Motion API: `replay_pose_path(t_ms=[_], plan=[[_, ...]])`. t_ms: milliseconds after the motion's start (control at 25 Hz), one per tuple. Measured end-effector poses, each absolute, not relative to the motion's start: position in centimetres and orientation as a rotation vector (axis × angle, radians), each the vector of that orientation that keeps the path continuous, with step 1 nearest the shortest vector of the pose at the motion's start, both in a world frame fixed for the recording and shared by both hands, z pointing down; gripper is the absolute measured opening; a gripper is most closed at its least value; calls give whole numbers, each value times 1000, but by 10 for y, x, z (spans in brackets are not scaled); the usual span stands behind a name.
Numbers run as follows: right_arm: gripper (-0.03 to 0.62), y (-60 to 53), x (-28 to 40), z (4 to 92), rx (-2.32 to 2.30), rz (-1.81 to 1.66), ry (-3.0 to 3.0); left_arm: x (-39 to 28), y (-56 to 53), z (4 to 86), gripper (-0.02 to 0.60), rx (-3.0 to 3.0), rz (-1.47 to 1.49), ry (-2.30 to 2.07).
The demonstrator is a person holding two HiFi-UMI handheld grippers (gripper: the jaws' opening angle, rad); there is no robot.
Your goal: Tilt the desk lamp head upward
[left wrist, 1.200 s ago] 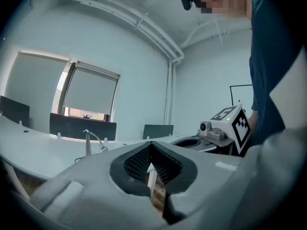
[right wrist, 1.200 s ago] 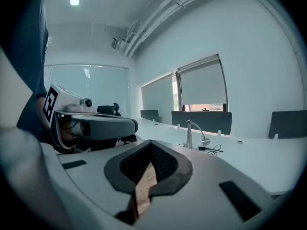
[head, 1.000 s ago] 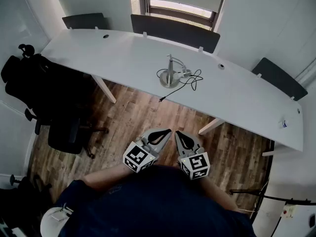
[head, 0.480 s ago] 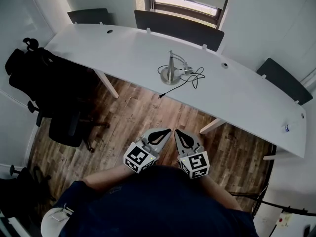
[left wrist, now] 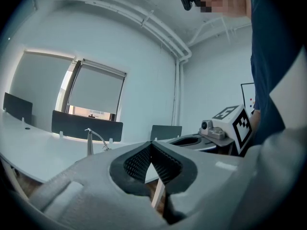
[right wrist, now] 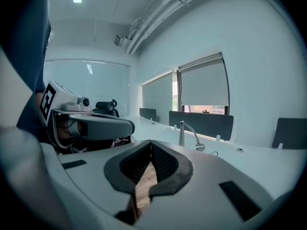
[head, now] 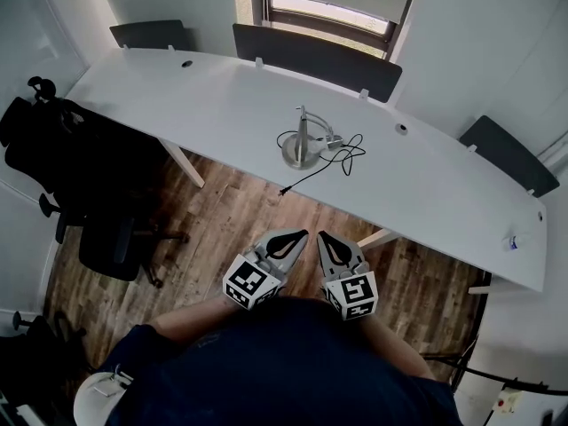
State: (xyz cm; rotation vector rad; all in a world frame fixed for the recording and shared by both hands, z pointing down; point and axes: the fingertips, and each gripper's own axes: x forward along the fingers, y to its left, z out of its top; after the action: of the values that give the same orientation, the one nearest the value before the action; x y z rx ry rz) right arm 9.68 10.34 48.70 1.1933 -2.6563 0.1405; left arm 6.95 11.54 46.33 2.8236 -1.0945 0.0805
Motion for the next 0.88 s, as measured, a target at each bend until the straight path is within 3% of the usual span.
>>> replay_pose_path(t_ms=[880], plan=[[11,-120,47,489,1522,189,-2400,-6,-128,474,6,2859,94,-893]])
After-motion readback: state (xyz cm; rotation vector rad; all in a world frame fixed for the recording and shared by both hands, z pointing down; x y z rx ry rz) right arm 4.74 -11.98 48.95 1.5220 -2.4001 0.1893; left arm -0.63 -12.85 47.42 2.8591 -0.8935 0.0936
